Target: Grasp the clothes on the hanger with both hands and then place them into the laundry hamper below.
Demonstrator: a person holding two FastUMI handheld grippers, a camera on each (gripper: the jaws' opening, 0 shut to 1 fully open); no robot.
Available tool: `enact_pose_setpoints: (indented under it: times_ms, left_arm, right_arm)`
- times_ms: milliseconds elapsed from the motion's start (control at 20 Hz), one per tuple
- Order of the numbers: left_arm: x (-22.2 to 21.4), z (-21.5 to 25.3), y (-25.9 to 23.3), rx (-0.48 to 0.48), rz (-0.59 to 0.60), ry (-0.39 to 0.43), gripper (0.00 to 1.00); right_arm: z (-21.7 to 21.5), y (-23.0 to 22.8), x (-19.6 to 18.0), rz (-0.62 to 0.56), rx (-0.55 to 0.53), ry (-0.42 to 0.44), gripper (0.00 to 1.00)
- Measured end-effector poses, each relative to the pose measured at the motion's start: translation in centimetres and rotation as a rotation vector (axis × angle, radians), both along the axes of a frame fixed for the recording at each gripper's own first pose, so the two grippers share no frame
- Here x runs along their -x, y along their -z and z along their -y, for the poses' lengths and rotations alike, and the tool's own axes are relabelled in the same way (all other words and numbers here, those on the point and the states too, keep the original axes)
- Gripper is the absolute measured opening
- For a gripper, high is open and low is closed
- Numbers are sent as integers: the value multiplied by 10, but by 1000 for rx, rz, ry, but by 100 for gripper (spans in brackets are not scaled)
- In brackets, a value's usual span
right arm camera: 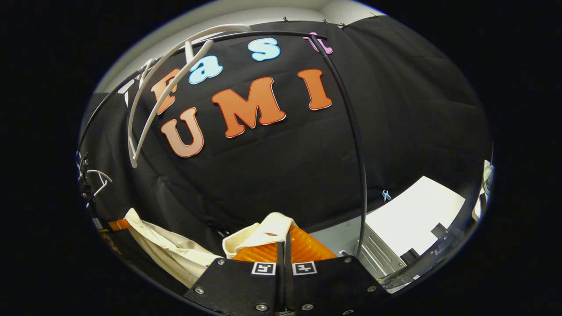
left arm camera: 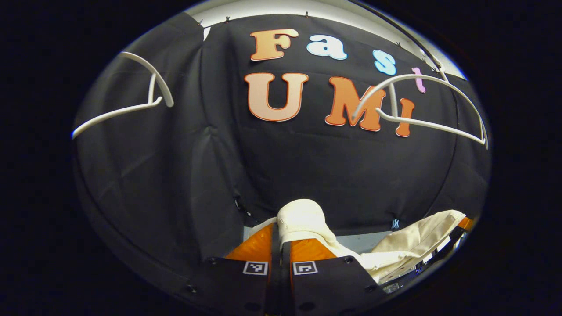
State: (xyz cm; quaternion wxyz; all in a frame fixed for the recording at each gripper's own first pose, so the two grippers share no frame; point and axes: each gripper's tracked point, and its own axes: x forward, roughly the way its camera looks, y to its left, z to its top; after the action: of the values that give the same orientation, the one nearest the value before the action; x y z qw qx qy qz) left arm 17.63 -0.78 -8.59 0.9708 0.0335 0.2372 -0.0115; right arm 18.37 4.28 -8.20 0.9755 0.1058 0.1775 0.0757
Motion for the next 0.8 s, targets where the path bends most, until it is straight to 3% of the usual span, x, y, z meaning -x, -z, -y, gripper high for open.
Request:
enact_pose_setpoints:
  times_ms: [350, 800]
  left_arm:
    - [21, 56, 18, 35, -50, 101, 7]
    - [48, 137, 42, 113, -114, 222, 7]
  right_arm:
    - [-40, 13, 15, -17, 15, -59, 0]
    - [-61, 37, 40, -65, 9, -93, 0]
